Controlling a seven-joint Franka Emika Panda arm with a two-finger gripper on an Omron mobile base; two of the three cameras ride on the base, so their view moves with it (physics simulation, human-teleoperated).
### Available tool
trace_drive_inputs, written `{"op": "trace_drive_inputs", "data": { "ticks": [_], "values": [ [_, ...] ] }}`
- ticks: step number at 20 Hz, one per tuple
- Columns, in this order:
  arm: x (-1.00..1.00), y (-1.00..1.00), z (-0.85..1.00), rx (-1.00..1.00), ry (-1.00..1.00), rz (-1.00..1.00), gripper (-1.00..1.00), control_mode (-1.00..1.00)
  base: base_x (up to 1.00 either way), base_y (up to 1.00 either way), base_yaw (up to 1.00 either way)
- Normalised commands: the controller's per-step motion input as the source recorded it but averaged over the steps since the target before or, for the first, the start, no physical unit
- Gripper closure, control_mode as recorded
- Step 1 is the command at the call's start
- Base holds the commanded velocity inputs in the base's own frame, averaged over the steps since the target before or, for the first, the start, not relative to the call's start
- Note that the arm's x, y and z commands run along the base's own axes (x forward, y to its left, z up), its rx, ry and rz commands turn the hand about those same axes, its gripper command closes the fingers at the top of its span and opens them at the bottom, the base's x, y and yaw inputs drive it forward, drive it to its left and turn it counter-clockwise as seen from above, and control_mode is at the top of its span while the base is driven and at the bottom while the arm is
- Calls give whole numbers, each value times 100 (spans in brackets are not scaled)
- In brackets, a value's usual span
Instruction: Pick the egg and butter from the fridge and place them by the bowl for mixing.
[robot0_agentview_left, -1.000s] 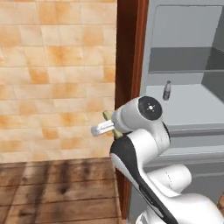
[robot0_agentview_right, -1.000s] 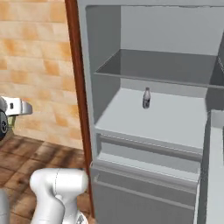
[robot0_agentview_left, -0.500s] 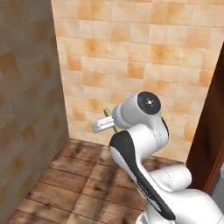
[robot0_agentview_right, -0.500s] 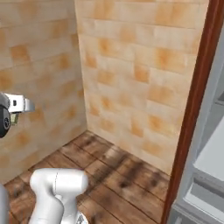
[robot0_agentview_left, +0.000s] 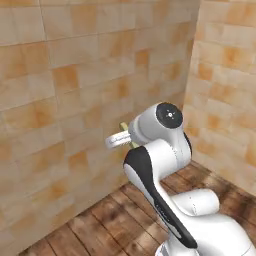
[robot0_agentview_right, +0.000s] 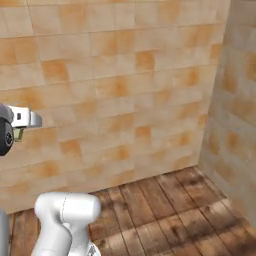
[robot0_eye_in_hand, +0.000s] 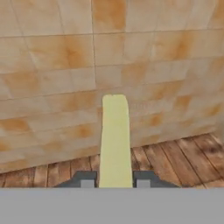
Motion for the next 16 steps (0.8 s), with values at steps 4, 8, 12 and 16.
{"op": "trace_drive_inputs", "data": {
  "ticks": [4,8,12,16],
  "values": [
    [0,0,0,0,0,0,100,100,-2,43,93],
    [0,0,0,0,0,0,100,100,-2,42,93],
    [0,0,0,0,0,0,100,100,-1,41,93],
    [0,0,0,0,0,0,100,100,-2,38,93]
  ]
}}
